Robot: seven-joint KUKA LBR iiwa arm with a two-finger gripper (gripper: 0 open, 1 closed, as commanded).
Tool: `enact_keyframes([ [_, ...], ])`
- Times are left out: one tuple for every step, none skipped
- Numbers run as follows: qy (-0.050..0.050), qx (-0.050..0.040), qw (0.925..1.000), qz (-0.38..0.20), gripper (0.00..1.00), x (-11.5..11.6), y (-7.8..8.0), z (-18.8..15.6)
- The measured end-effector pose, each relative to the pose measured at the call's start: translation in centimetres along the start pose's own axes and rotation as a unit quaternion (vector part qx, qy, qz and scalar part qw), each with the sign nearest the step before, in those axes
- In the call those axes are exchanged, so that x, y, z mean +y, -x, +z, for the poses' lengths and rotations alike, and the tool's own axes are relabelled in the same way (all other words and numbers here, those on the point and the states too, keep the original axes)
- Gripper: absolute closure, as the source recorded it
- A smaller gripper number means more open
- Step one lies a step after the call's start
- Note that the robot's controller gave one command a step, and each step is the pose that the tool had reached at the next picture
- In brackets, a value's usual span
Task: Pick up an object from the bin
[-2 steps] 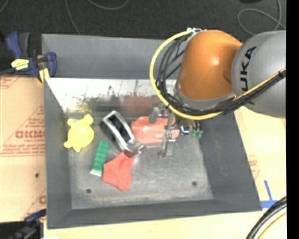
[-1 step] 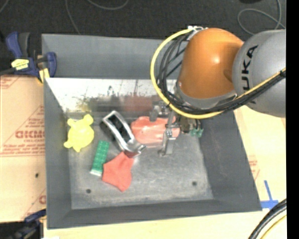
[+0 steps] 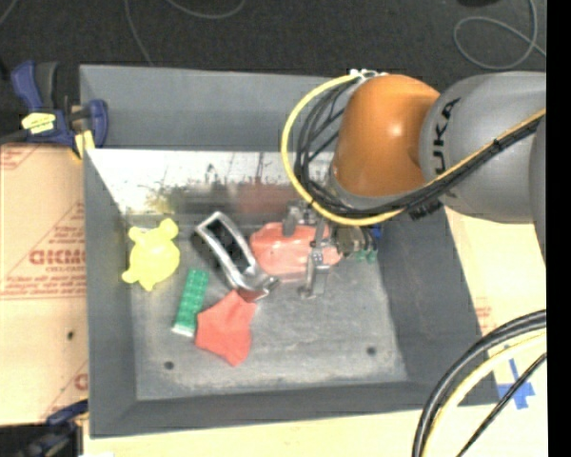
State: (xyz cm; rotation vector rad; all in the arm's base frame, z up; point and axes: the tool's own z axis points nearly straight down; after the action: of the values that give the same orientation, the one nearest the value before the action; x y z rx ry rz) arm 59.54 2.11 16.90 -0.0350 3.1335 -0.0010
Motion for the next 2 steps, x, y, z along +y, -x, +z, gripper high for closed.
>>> enact_keyframes([
  [0.0,-0.0044,1.0,0.0,0.0,-0.4,1.8,8.0],
  [-0.001,-0.0029,1.0,0.0,0.0,-0.5,1.2,5.6],
])
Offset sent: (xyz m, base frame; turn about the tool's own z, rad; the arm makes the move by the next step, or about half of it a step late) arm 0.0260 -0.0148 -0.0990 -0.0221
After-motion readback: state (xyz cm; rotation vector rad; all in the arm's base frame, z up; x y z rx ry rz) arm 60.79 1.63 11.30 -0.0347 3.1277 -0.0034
